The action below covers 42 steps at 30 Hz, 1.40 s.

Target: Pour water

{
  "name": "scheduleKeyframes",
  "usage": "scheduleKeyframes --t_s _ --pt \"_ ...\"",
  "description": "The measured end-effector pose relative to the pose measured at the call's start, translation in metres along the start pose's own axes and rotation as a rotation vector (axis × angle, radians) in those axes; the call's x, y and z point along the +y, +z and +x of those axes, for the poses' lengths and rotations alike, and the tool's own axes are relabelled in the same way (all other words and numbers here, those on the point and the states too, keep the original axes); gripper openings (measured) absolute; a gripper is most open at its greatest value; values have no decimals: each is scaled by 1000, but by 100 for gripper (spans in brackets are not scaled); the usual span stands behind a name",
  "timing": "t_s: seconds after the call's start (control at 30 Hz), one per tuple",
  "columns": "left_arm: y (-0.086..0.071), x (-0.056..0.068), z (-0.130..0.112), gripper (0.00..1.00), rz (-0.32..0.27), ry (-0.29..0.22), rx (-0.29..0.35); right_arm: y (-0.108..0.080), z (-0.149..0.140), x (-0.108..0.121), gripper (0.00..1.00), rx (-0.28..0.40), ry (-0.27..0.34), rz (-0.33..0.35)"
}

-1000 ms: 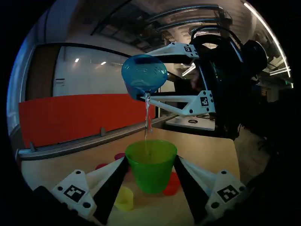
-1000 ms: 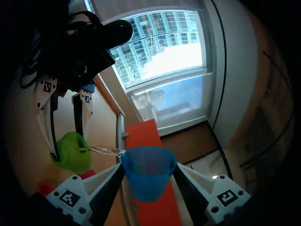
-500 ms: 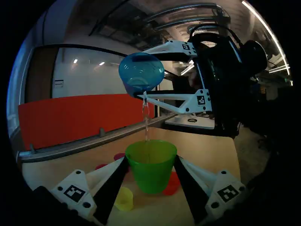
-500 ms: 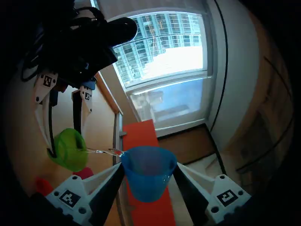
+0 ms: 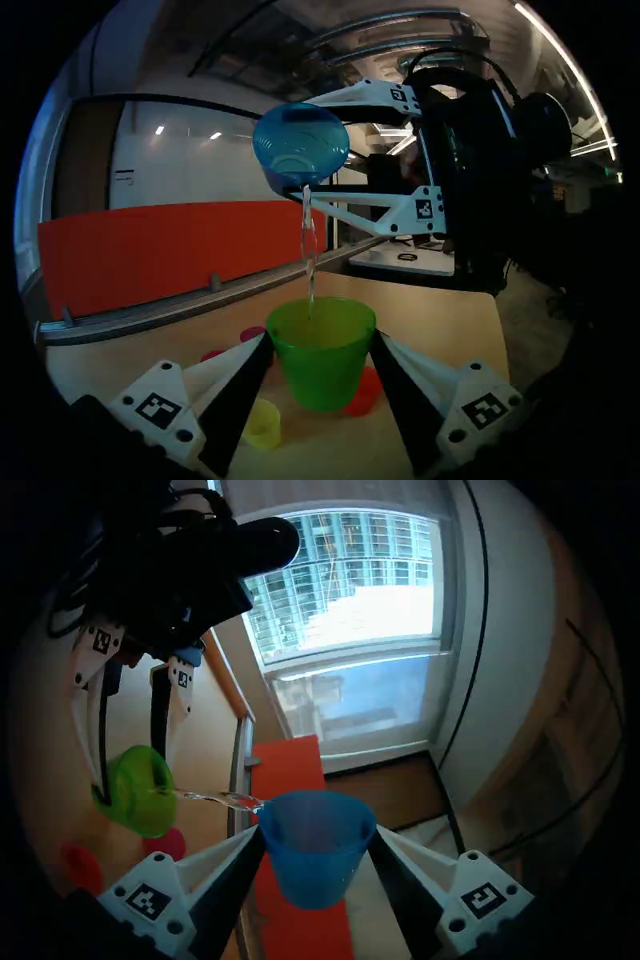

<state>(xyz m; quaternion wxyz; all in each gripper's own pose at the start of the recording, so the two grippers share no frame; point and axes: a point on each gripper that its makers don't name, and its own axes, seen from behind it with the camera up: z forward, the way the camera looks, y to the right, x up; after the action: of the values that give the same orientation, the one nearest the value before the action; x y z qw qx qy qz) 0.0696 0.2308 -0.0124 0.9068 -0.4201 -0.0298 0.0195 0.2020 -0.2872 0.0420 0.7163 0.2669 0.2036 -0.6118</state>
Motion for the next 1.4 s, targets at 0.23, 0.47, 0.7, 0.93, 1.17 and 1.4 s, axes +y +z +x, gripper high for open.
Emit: scheduleKeyframes --t_s 0.23,0.47,0.7,0.93,1.17,1.4 --pt "0 -2 0 85 5 -1 1 0 1 1 90 -3 -34 -9" --pt "-1 -2 0 85 4 -1 0 0 4 4 90 -4 -68 -12" --pt "1 -2 -2 85 3 -2 2 0 7 8 90 1 -103 -20" --pt "1 -3 -2 85 3 -4 3 1 9 9 90 -3 -144 -25" --pt "0 -3 -1 85 6 -4 5 0 11 9 90 -4 -185 -32" --pt "-1 -3 1 85 6 -5 8 0 16 11 90 -4 -233 -35"
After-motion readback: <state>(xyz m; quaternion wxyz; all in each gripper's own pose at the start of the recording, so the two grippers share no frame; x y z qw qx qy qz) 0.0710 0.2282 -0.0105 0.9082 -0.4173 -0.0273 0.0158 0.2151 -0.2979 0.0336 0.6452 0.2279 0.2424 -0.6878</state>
